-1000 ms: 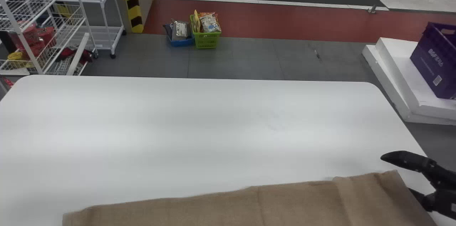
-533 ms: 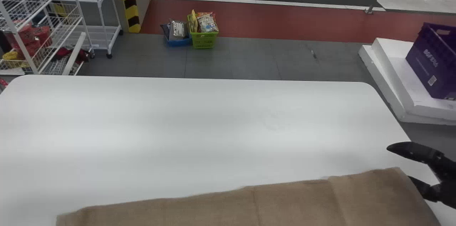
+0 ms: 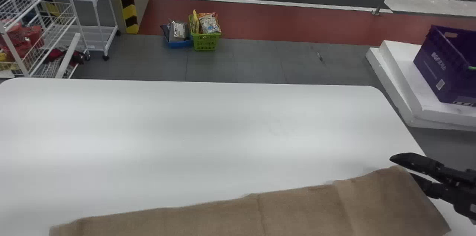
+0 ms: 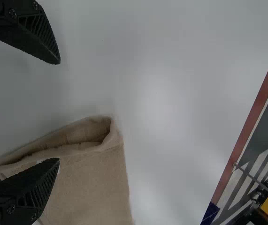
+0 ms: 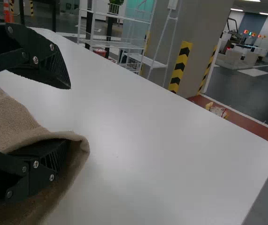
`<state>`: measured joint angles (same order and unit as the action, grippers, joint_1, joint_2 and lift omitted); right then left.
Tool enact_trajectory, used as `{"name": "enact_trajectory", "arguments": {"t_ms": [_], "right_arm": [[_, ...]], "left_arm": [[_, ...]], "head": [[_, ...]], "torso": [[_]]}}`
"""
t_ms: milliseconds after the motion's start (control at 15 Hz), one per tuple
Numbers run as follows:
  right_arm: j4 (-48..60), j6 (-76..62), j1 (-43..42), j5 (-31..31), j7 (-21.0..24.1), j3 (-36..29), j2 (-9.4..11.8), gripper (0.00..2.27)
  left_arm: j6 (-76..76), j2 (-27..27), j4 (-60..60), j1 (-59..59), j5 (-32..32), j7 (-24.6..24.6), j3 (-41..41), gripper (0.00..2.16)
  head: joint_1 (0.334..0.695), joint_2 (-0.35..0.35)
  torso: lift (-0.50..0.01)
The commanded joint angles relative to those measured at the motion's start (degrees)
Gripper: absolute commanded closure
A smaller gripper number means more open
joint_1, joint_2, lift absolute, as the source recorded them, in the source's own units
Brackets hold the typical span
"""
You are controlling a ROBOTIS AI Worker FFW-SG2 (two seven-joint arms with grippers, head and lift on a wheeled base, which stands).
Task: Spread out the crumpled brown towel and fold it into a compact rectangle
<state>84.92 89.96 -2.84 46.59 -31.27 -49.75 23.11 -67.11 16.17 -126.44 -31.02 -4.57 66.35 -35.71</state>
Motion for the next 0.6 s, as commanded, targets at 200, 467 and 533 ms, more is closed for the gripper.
{"name": "enact_trajectory", "arguments": {"t_ms": [200, 467, 533], "right_arm": [[-0.02, 0.12, 0.03, 0.35, 0.77, -0.09, -0.08, 2.01], [0.07, 0.12, 0.29, 0.35, 0.68, -1.49, -0.44, 0.0], [0.78, 0.12, 0.38, 0.0, 1.12, -1.76, -0.26, 0.0]], "left_arm": [[0.36, 0.27, 0.67, 0.08, 0.0, -0.08, 0.29, 0.08], [0.53, 0.36, 0.85, 0.17, 0.0, 0.19, 0.47, 0.08], [0.53, 0.36, 0.76, 0.17, 0.0, 0.28, 0.47, 0.08]], "head": [[0.695, -0.135], [0.695, -0.136], [0.695, -0.138]], "torso": [[-0.127], [-0.127], [-0.127]]}}
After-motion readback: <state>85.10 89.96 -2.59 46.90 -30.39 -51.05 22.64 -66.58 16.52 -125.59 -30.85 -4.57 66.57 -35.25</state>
